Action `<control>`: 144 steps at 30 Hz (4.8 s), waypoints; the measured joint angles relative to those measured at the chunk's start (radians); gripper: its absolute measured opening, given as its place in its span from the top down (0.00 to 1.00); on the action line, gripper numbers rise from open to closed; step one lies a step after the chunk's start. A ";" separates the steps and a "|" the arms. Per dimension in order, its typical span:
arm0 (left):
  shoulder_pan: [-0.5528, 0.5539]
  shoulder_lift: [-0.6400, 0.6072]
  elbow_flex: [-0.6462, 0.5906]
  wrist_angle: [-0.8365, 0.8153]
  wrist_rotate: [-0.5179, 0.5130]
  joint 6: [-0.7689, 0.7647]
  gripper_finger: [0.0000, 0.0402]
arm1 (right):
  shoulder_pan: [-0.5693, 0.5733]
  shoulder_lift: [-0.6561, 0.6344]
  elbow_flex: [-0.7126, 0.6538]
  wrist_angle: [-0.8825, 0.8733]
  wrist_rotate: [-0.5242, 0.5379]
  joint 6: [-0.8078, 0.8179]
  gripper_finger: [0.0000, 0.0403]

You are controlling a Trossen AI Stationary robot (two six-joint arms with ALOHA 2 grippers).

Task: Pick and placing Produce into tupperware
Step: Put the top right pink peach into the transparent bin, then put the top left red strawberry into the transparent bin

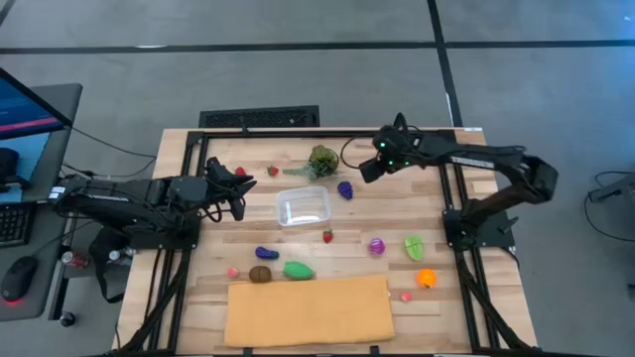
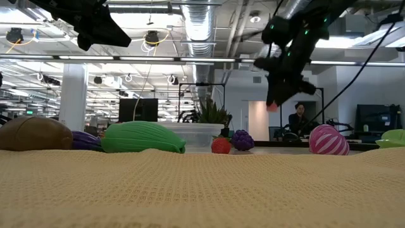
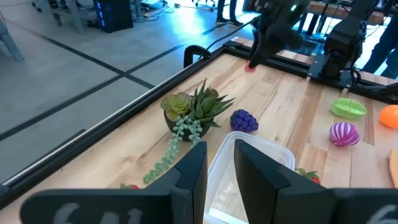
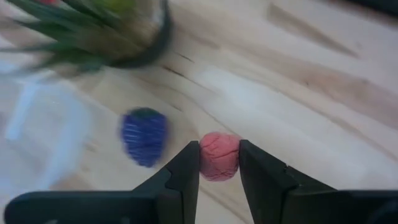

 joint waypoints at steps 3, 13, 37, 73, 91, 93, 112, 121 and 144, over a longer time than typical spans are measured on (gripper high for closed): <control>0.000 0.000 0.000 0.000 0.000 0.001 0.83 | 0.034 -0.067 0.000 0.024 0.000 0.000 0.75; 0.000 0.000 0.000 0.000 0.000 0.001 0.83 | 0.220 -0.164 0.000 0.208 -0.001 0.008 0.75; 0.000 0.000 0.000 -0.081 0.006 -0.089 0.83 | 0.388 0.181 0.001 0.681 0.003 0.007 0.75; 0.000 0.000 0.000 -0.112 0.010 -0.099 0.83 | 0.399 0.369 0.000 0.750 0.003 0.008 0.65; 0.000 0.002 0.000 -0.382 -0.016 -0.119 0.83 | 0.415 0.186 0.000 0.712 -0.035 -0.084 0.54; 0.000 0.002 0.000 -0.425 -0.050 -0.142 0.83 | 0.424 0.137 0.000 0.691 -0.026 -0.114 0.54; 0.333 0.126 0.000 -0.348 0.060 0.044 0.83 | 0.434 -0.174 0.000 0.483 -0.023 -0.158 0.56; 0.519 0.430 0.155 -0.388 0.234 0.374 0.83 | 0.443 -0.212 0.000 0.467 -0.022 -0.154 0.56; 0.912 1.110 0.837 -1.009 0.518 0.311 0.83 | 0.561 -0.210 0.000 0.418 0.008 -0.112 0.56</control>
